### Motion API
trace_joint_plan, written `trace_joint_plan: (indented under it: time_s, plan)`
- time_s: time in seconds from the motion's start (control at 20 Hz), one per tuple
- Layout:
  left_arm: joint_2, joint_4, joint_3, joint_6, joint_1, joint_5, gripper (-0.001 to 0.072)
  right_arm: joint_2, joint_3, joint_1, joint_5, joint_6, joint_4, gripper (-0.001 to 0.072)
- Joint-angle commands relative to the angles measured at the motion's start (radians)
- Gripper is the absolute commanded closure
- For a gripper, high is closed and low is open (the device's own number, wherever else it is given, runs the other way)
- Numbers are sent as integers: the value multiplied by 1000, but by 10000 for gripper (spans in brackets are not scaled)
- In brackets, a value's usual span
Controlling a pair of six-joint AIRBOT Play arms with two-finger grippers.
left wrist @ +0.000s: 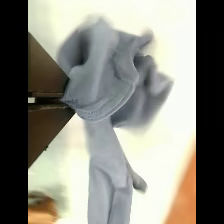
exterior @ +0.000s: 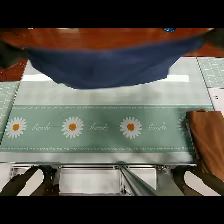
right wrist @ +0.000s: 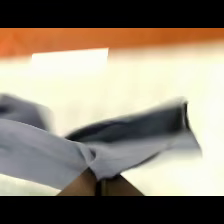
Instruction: Fold the shirts.
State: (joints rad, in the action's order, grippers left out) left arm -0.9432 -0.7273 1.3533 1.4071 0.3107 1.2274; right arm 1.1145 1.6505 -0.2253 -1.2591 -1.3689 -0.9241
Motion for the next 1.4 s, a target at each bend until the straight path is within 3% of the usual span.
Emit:
trace_joint_plan:
  time_s: [0.0,0.35,0.45,0.75,0.85,1.05,1.2,1.35]
  plan:
    - [54,48,235,12,61,-3,685,-99,209,2,-22,-34,-77,687]
    - [314,-5,343,13,237,-11,685,-392,227,2,-83,-81,-229,687]
    - [397,-93,343,45,236,-42,685,-454,227,2,-122,-101,-275,687]
    - [578,-595,344,202,74,-18,685,-556,181,3,-282,-184,-414,687]
    - [580,-634,325,224,49,55,685,-555,111,3,-317,-192,-402,687]
    - [567,-460,35,226,50,108,685,-540,-165,3,-288,-170,-291,687]
    - [492,-153,-326,82,45,39,685,-468,-367,3,-188,-107,-240,687]
    - [298,61,-589,-76,-22,-182,685,-282,-454,3,-69,-50,-231,687]
